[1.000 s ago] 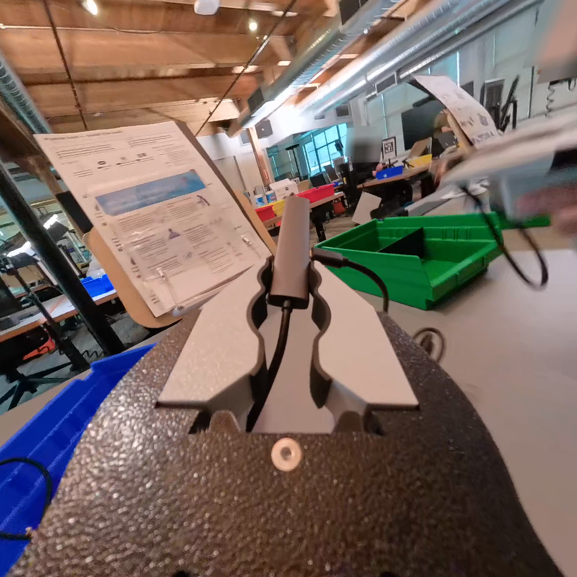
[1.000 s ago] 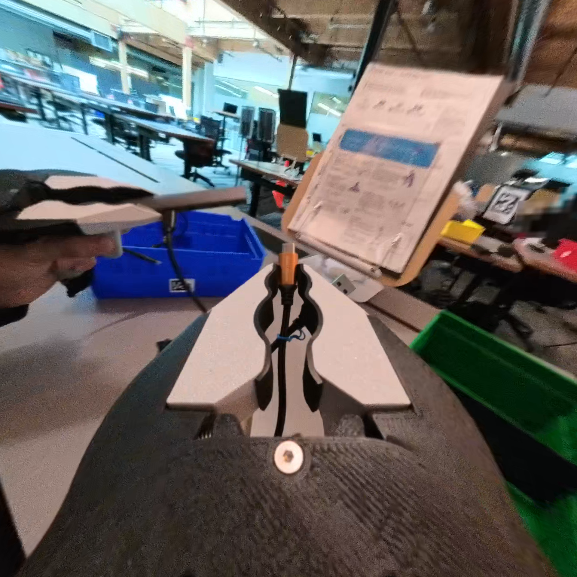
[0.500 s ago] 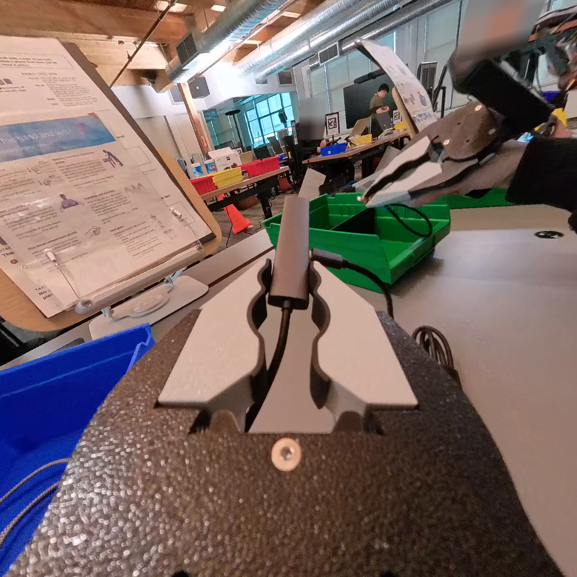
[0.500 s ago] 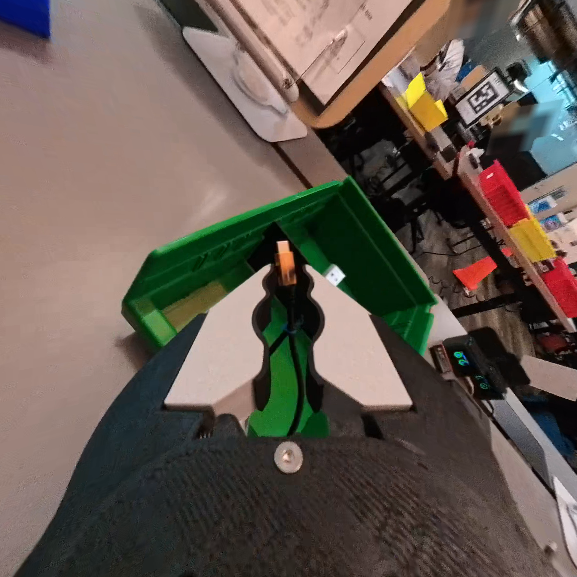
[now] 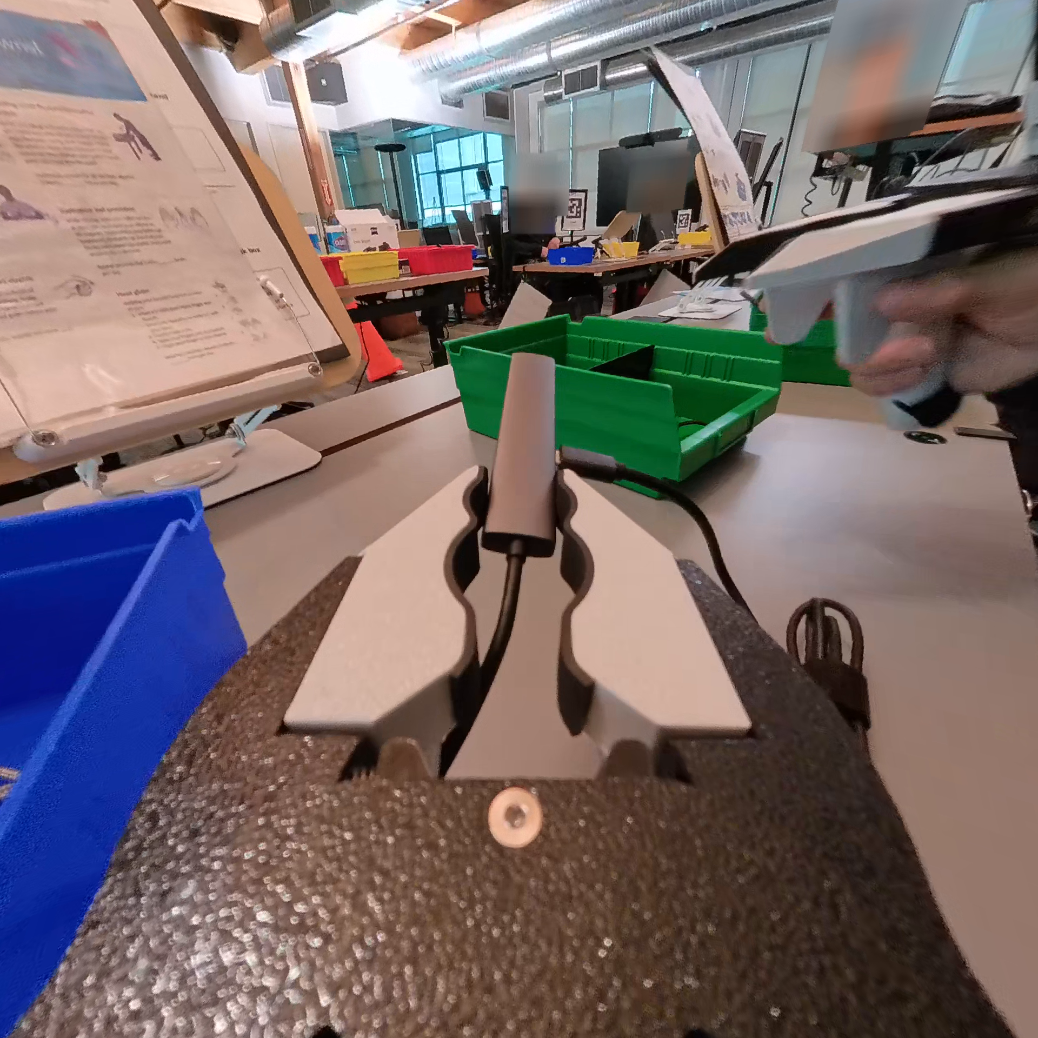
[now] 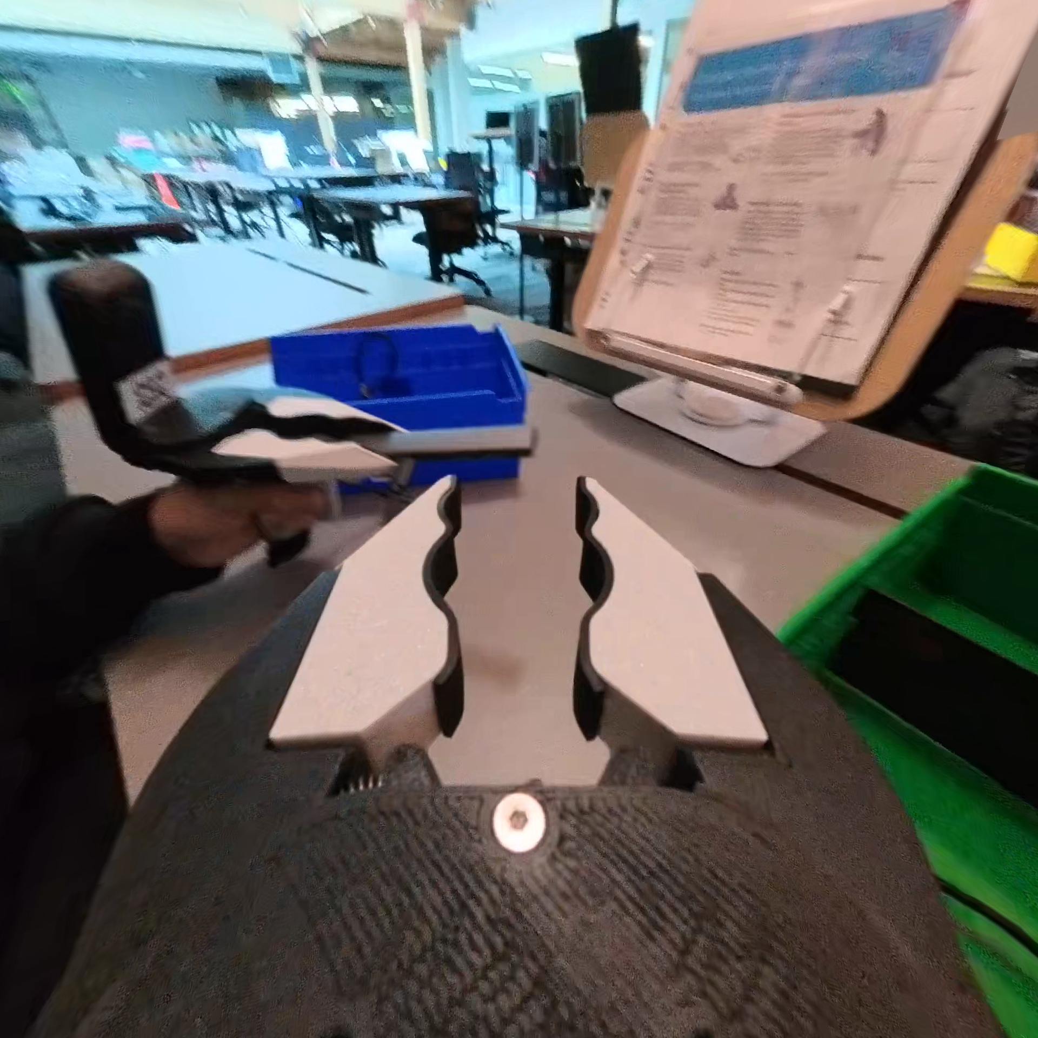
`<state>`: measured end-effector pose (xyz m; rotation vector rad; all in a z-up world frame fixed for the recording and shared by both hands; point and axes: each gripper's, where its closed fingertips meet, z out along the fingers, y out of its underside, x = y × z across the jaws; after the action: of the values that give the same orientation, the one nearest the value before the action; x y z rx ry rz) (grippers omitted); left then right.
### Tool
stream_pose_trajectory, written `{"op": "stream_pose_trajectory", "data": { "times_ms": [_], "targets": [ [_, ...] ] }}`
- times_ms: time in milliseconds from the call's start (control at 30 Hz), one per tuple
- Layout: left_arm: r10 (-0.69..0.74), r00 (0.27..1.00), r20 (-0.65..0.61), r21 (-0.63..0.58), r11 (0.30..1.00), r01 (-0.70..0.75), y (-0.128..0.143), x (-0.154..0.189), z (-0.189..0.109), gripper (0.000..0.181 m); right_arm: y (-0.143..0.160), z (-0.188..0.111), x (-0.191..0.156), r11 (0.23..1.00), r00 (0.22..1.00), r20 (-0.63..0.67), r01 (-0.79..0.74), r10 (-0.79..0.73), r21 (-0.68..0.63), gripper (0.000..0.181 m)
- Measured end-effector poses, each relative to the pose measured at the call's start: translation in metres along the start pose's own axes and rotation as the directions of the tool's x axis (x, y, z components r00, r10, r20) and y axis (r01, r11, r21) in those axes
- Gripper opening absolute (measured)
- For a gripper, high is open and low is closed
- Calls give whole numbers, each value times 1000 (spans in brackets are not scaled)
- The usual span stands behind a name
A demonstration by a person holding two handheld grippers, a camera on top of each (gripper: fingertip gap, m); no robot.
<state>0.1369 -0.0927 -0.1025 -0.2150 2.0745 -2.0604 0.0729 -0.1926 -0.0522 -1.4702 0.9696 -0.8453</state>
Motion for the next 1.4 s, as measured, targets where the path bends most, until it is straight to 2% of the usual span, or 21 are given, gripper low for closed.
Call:
{"op": "stream_pose_trajectory", "data": {
  "times_ms": [33,133,233,300,400,533,700,833,933,1167,1233,1300,1333,1367,1400],
  "targets": [
    [4,1000,10,-1,1000,-4,3,0,1,21,-3,9,-22,999,1000,25,-11,10,46,41],
    [31,998,45,-1,1000,-31,6,1,2,21,0,38,-59,990,996,-51,76,-71,116,38],
    [28,999,45,19,999,-29,4,5,0,21,26,65,-72,983,980,-92,179,-176,26,39],
    [36,998,54,23,999,-37,4,6,-1,21,36,72,-72,984,978,-118,176,-173,17,34],
    [37,998,59,44,998,-39,2,8,-4,21,35,71,-69,991,986,-141,100,-88,85,22],
    [-9,999,30,55,998,8,2,12,-3,21,37,65,-61,988,977,-199,105,-81,116,17],
    [-48,999,25,47,998,47,4,15,-1,21,40,63,-73,979,982,-142,148,-128,140,17],
    [-90,996,-9,49,995,90,5,20,2,21,47,62,-66,979,967,-202,178,-156,96,19],
    [-115,993,-25,36,993,116,8,25,6,21,47,60,-68,970,957,-222,214,-185,113,11],
    [-207,977,-56,-6,978,207,17,25,9,21,50,63,-68,947,912,-299,314,-279,74,12],
    [-164,986,-18,9,986,164,16,22,6,21,51,68,-69,967,939,-268,244,-217,71,12],
    [-60,997,53,2,998,60,11,18,4,21,50,69,-70,978,956,-241,192,-168,80,12],
    [-48,991,127,13,999,47,5,9,0,22,51,65,-71,981,958,-242,177,-155,73,12],
    [-51,971,235,78,996,34,-8,-16,-11,21,57,60,-67,984,954,-249,180,-169,20,12],
    [-80,953,293,117,992,47,-20,-43,-25,21,61,53,-61,985,949,-268,173,-165,8,12]
  ]
}}
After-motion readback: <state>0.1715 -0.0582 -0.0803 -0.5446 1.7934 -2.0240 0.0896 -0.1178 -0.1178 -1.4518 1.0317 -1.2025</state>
